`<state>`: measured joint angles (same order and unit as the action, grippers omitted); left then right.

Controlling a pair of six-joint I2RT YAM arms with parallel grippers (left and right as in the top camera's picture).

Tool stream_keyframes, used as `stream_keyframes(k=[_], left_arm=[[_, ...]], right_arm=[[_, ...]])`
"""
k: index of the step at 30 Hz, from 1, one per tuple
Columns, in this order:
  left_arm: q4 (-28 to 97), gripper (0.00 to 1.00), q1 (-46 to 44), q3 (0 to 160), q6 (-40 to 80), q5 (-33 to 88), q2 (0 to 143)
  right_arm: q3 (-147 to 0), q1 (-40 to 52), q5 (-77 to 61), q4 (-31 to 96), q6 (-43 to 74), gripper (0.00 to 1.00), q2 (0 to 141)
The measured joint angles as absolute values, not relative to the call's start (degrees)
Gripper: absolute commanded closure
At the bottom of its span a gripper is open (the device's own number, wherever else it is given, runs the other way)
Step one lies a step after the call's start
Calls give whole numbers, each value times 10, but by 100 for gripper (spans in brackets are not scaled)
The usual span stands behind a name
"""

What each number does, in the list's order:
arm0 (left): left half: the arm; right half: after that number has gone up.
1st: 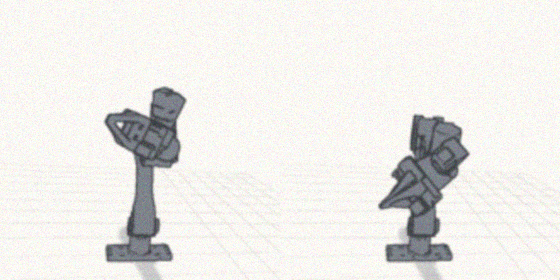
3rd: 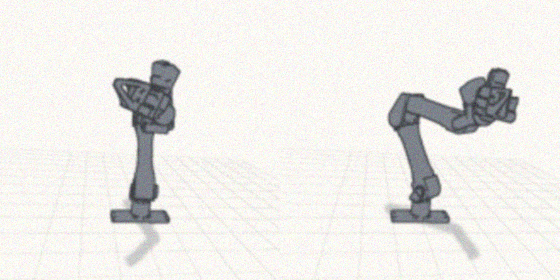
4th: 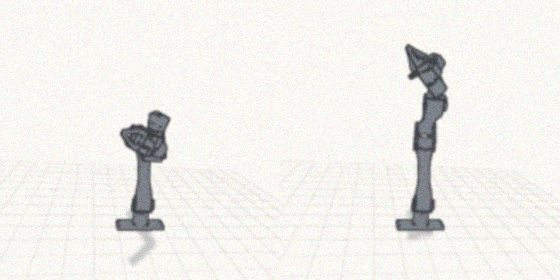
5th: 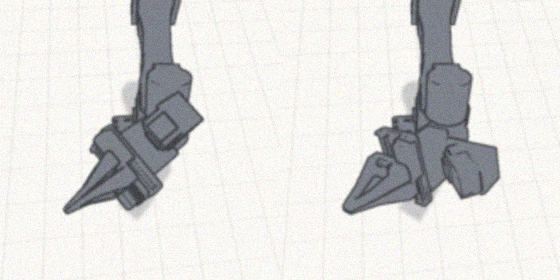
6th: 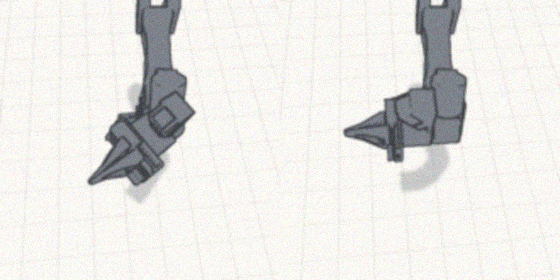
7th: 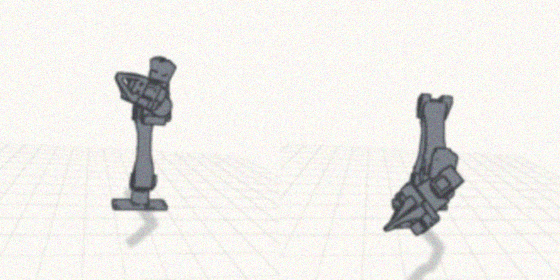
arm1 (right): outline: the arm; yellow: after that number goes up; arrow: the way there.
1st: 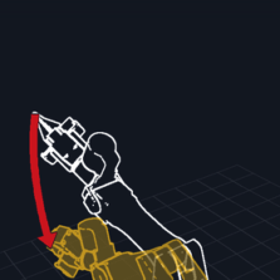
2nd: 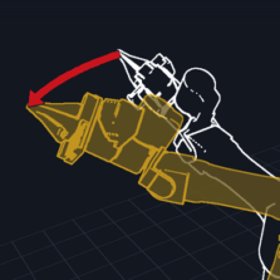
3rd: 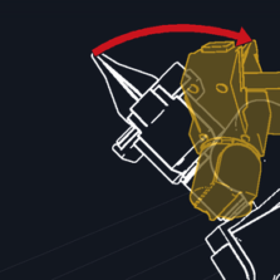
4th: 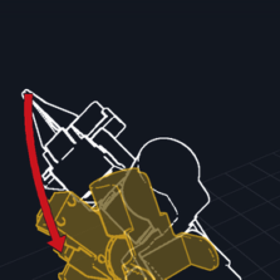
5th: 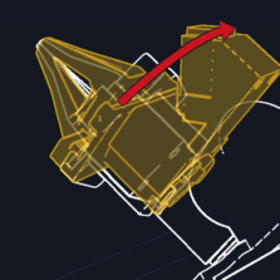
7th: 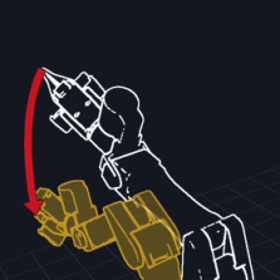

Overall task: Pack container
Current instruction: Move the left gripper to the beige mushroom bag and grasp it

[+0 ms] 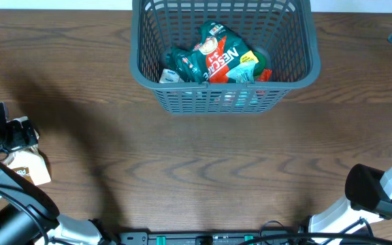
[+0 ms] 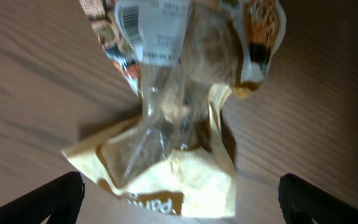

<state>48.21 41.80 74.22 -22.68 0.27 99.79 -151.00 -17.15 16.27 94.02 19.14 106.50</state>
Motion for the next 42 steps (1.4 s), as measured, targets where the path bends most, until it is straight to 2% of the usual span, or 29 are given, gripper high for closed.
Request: stream_keyframes(k=[7,18,21,22,23,25,26,33,42], left_arm=[[473,1,422,742,-273,3,1025],[423,0,424,741,-275,3,1126],[419,10,425,745,-274,12,1144],[418,19,425,746,-272,16,1147],[418,33,425,747,-271,18,1148],[414,79,425,749,-267,29,1151],[410,94,425,750,-268,33,1153],[403,94,424,757,-265,30,1154],[422,94,423,805,-197,21,1153]], right_arm=[[-1510,-171,163,940,191,1,1065],[-1510,-171,163,940,191,1,1065],[-1510,-171,163,940,192,1,1065],[-1510,-171,163,940,191,1,1065],[-1510,-171,163,940,191,1,1065],[-1510,-171,163,940,191,1,1065],[-1510,-171,163,940,191,1,1065],[-1510,-171,163,940,191,1,1065],[-1510,-171,163,940,191,1,1065]])
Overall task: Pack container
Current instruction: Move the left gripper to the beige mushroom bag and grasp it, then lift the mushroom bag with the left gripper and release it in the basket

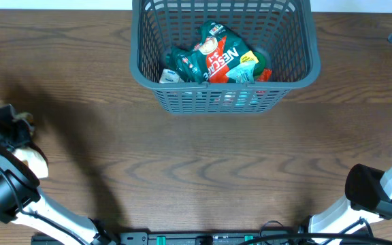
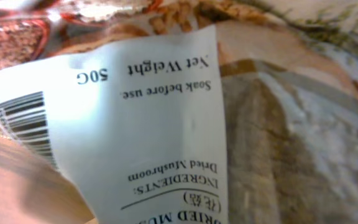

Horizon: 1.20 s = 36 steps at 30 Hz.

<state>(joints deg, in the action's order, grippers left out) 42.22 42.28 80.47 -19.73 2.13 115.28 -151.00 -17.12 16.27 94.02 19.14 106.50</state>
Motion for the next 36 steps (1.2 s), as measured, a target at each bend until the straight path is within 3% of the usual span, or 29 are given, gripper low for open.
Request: stream_keyframes(k=[10,20,27,36], left_arm=[[357,94,362,929,-163,135,961],[195,94,149,957,-160,325,816],[73,94,-44,957,-161,358,818],[-10,94,-201,957,-161,363,933]], right_arm=[[-1510,-171,163,940,191,1,1065],[-1510,-171,163,940,191,1,1065],[-1510,-171,163,940,191,1,1065],[-1510,-171,163,940,191,1,1065]])
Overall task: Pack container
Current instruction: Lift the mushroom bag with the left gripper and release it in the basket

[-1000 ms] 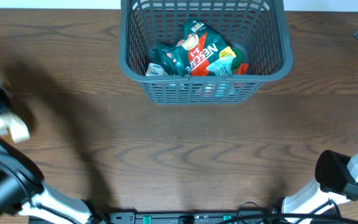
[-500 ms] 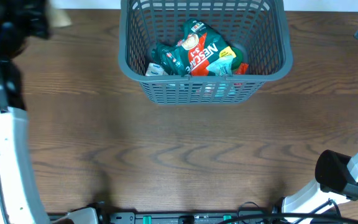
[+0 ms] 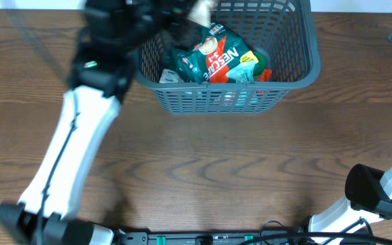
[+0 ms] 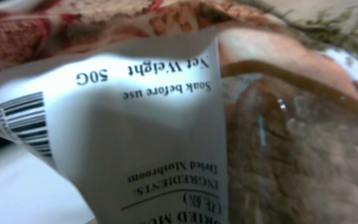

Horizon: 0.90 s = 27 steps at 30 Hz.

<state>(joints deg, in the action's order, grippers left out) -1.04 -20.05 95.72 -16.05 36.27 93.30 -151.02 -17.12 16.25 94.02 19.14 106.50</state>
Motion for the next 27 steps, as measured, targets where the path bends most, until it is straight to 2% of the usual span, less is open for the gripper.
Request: stream_keyframes(k=[12,13,15,16,27], left_arm=[[-48,94,-304,957,-161,363,1077],[-49,85,-306,957,-160,363,1080],[-50,17,-306,957,-162,362,1081],[-50,2,-305,957,-161,362,1081],[-28,2,-300,957,-152,339,1081]], right_arm=[[-1510,-171,163,940,191,1,1065],[-1510,-171,163,940,191,1,1065],[-1510,-171,163,940,191,1,1065],[-1510,-171,163,940,191,1,1065],[-1510,-171,163,940,191,1,1065]])
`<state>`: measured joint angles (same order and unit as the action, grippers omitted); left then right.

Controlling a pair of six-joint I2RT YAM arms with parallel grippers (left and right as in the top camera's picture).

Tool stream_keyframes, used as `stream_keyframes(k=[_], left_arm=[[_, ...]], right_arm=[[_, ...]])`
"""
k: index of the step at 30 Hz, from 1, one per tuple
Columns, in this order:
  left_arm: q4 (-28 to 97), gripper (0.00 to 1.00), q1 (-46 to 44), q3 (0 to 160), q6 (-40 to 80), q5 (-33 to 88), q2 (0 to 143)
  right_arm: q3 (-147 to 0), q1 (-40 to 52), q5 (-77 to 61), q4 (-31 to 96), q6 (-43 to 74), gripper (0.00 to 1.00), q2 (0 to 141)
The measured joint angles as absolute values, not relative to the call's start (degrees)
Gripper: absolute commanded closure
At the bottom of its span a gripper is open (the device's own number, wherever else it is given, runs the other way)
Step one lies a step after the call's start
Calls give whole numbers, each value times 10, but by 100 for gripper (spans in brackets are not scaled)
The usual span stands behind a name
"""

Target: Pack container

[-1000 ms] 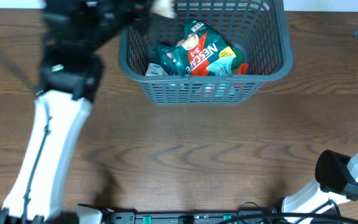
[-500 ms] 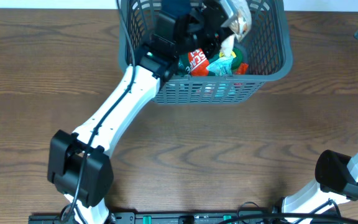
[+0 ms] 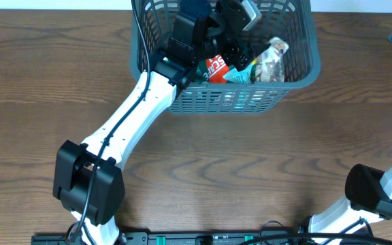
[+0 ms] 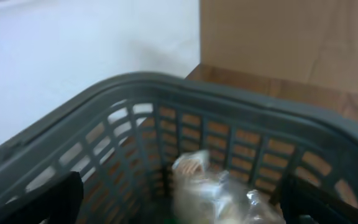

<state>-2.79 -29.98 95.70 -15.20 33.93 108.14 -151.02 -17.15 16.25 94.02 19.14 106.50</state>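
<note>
The grey plastic basket (image 3: 298, 75) stands at the table's far middle, with a red Nescafe pack (image 3: 214, 67) and other green and teal packets inside. A clear bag of dried mushrooms (image 3: 272, 58) lies loose in the basket's right part, and shows blurred low in the left wrist view (image 4: 213, 190). My left gripper (image 3: 245, 19) hovers over the basket interior, open, with nothing between its dark fingers (image 4: 48, 199). The basket rim (image 4: 229, 93) curves across the wrist view. A dark part of the right arm pokes in at the top right corner.
The right arm's base (image 3: 373, 190) sits at the near right corner. The left arm (image 3: 124, 129) stretches diagonally from the near left up to the basket. Brown wooden table (image 3: 250, 163) surrounds the basket.
My left gripper has let go of the mushroom bag, which now lies in the basket's right part. The gripper has moved right, further over the basket, and stands open.
First my left gripper was open over the mushroom bag at the table's left edge. Then it was shut on the bag there. Later it held the bag at the basket's far left rim. Now the bag lies in the basket and the gripper is open.
</note>
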Motion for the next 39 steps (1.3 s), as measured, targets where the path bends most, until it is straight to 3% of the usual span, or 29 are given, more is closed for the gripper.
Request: stream_keyframes(k=[11,19,24,29,33,39], left_arm=[[-18,2,-241,957,-137,244,1063],[41,2,-198,958,-135,83,919],[194,2,-152,965,-124,-108,833],[388,2,-74,964,-75,-217,816],[522,2,-8,961,-9,-226,833],[614,1,54,959,33,-129,884]], right_arm=[[-1510,-171,163,940,191,1,1065],[-1510,-171,163,940,191,1,1065],[-1510,-171,163,940,191,1,1065],[-1510,-171,163,940,191,1,1065],[-1510,-171,163,940,191,1,1065],[-1510,-171,163,940,191,1,1065]])
